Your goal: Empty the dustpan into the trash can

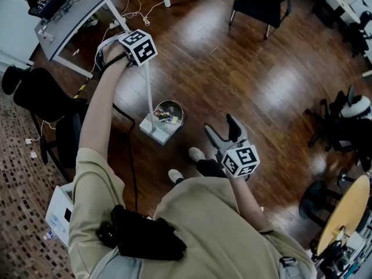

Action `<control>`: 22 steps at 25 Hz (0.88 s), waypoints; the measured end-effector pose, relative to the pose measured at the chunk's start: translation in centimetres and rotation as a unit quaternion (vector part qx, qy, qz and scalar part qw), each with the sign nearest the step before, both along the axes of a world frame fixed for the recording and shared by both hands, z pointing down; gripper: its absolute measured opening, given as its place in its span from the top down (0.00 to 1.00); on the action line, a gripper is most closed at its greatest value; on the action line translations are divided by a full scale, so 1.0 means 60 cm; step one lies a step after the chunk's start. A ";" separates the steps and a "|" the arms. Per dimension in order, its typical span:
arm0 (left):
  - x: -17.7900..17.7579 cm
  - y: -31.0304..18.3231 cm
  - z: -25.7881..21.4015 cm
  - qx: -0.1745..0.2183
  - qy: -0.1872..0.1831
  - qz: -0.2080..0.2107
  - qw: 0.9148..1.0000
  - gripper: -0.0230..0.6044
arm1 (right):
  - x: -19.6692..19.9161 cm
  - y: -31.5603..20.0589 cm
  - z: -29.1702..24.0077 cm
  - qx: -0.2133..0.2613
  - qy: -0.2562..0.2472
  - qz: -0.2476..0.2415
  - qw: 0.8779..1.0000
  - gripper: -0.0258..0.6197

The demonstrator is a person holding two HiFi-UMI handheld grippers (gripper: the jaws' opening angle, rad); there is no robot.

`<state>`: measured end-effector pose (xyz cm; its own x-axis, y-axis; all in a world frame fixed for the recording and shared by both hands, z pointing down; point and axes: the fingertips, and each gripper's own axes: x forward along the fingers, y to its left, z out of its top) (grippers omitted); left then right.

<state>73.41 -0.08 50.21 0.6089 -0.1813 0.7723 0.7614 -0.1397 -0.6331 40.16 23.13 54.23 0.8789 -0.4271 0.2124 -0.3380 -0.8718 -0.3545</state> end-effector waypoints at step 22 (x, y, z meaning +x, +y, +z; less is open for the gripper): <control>-0.090 -0.069 -0.014 0.000 0.012 -0.023 1.000 0.96 | 0.018 -0.001 -0.004 -0.001 0.012 -0.034 0.999 0.37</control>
